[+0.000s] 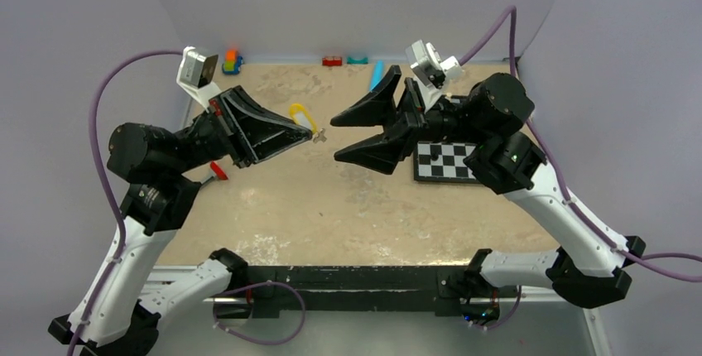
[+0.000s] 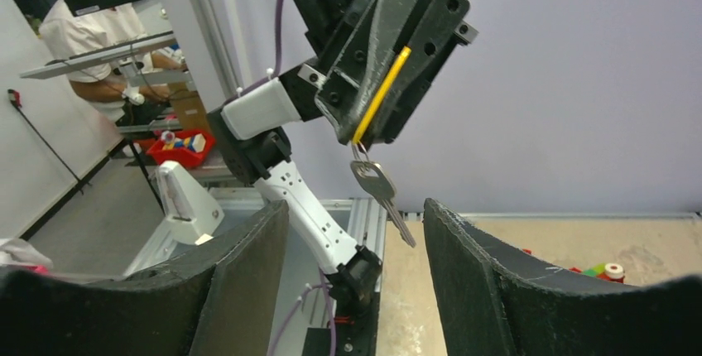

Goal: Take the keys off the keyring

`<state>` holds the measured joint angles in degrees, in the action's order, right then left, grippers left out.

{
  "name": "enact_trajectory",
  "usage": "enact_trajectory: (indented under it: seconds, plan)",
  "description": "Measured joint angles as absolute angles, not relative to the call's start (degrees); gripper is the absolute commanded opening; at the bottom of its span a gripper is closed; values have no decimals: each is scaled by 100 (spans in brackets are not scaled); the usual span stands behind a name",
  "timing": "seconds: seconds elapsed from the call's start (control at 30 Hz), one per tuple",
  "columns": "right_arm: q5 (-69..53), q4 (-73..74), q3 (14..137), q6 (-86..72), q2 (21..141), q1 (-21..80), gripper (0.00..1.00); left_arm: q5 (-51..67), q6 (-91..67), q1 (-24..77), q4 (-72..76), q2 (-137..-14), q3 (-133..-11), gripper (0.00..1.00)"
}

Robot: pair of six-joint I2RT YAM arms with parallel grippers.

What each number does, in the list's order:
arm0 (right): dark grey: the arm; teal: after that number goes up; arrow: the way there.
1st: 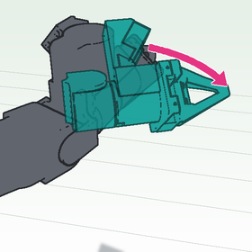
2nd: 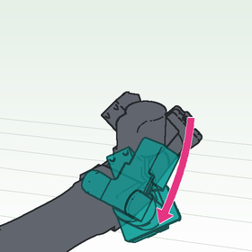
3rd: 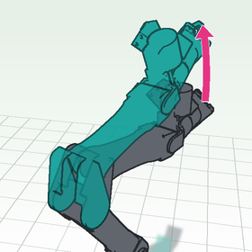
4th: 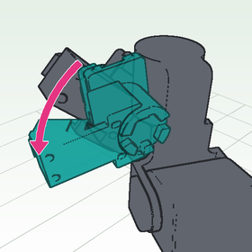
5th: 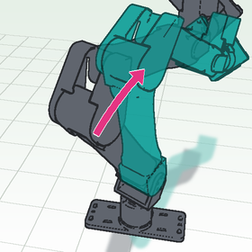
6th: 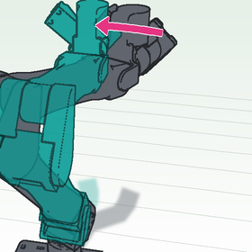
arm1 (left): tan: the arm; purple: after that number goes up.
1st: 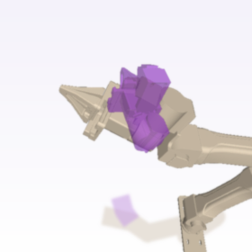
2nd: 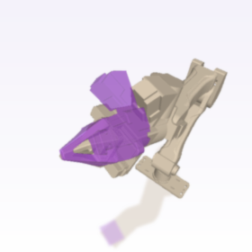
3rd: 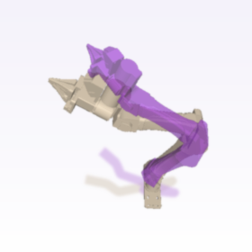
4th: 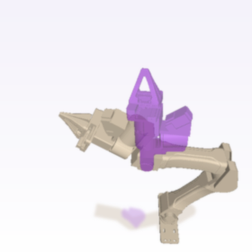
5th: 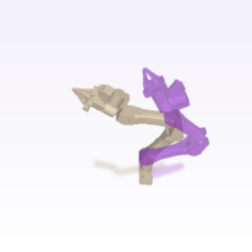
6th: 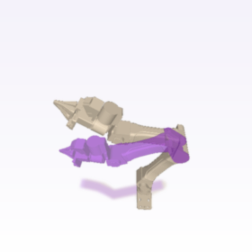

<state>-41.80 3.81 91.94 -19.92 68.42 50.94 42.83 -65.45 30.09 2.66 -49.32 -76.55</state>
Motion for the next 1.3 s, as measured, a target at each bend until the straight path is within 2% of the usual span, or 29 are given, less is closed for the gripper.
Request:
enact_trajectory:
  seconds: [0.33,0.4,0.57,0.83,1.1,1.3]
  plan:
    - [-4305,51,9218,-2209,7078,5094,58,4309,-6794,3009,635,-5061,-7533,0]
    - [-4298,34,9218,-2222,7129,5094,53,4316,-6827,3009,685,-5076,-7524,0]
    - [-4303,-45,9218,-2296,7201,5094,34,4318,-6845,3009,744,-5083,-7507,0]
    - [-4305,-185,9212,-2370,7194,5094,12,4276,-6840,3009,816,-4993,-7352,0]
    - [-4303,-248,9135,-2440,7179,5094,11,4165,-6842,3009,849,-4947,-7277,0]
    - [-4206,-290,8984,-2460,7109,5096,16,3935,-6941,3015,1031,-4790,-6976,0]
